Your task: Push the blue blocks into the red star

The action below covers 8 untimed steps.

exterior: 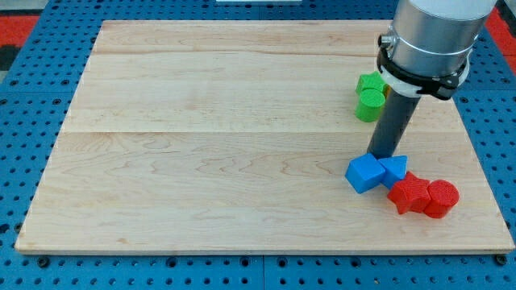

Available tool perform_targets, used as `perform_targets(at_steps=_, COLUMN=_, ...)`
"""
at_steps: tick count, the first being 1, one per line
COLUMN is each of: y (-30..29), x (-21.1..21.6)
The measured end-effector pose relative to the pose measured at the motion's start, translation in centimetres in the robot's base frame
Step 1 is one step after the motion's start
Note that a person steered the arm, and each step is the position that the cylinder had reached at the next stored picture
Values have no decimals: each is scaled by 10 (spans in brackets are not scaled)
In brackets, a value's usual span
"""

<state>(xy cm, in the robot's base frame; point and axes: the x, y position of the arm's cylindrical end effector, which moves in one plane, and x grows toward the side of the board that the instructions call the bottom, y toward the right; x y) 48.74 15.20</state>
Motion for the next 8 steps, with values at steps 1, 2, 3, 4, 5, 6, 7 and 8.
perform_targets(at_steps=1, y=-32, x=-10)
perform_targets(at_steps=2, y=-61, x=-10)
perform_targets(at_steps=3, y=-67, x=1)
perform_targets(at_steps=4, y=-26, x=16)
perform_targets(at_steps=5, y=-9, x=16)
perform_targets(at_steps=6, y=-40, x=10)
perform_targets(at_steps=7, y=-80, x=2)
perform_targets(at_steps=8, y=-106, x=1)
